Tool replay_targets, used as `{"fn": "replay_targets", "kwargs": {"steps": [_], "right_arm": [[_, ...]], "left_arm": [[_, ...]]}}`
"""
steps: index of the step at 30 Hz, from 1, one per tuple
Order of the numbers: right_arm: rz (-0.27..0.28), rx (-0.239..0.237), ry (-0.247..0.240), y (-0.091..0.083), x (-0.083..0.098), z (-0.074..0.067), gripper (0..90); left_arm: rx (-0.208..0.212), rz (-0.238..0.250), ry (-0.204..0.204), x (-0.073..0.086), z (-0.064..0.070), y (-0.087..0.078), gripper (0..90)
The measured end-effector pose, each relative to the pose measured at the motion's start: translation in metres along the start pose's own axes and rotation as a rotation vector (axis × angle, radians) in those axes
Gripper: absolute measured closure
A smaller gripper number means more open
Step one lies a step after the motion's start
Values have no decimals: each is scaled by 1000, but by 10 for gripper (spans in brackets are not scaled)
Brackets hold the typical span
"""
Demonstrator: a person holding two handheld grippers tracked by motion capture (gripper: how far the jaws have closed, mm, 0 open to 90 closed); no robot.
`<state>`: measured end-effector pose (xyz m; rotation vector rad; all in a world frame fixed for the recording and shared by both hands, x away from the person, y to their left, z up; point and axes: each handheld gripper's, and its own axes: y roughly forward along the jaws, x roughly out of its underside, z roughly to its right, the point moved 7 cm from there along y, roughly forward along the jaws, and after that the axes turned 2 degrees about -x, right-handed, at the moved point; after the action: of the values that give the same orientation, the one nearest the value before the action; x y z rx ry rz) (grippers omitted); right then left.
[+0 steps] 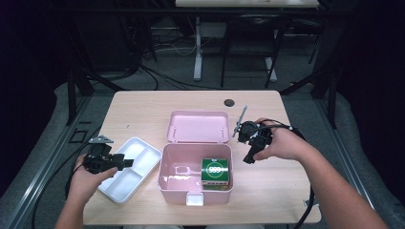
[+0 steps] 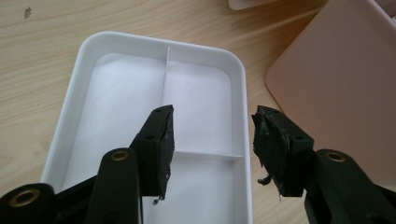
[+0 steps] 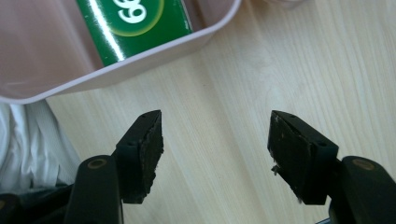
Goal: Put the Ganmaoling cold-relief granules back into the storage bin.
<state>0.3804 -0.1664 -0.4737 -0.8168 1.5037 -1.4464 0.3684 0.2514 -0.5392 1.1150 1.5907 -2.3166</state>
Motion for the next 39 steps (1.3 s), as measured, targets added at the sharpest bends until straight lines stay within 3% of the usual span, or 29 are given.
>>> {"fn": "replay_targets", "kwargs": {"steps": [8, 13, 15, 18, 19, 20, 22, 29, 34, 37, 39], "right_arm": [[103, 22, 125, 4, 7, 9, 355], [138, 59, 166, 9, 11, 12, 351], [188, 92, 204, 11, 12, 13, 350], [252, 72, 279, 13, 16, 11, 350], [252, 72, 279, 13, 16, 11, 350], [319, 78, 341, 12, 20, 11, 352], [346, 97, 373, 13, 24, 11, 352], [387, 98, 412, 18, 34, 3, 344], [410, 127, 437, 22, 39, 3, 340], [422, 133, 491, 31, 47, 6, 340], [422, 136, 499, 33, 48, 6, 340]], "left_arm": [[-5, -8, -10, 3, -3, 1, 490], [-11, -15, -12, 4, -6, 2, 499], [-12, -17, -12, 4, -6, 2, 506], [-11, -15, -19, 4, -7, -1, 521], [-11, -15, -19, 4, -7, -1, 523], [-14, -7, -25, 3, -8, -3, 522], [-18, -4, -26, 3, -9, -5, 523], [-18, -8, -27, 5, -9, -6, 562], [-22, -19, -23, 4, -5, -7, 566], [-34, -24, -17, 3, -3, -9, 566], [-43, -50, -6, 5, -3, -8, 569]]}}
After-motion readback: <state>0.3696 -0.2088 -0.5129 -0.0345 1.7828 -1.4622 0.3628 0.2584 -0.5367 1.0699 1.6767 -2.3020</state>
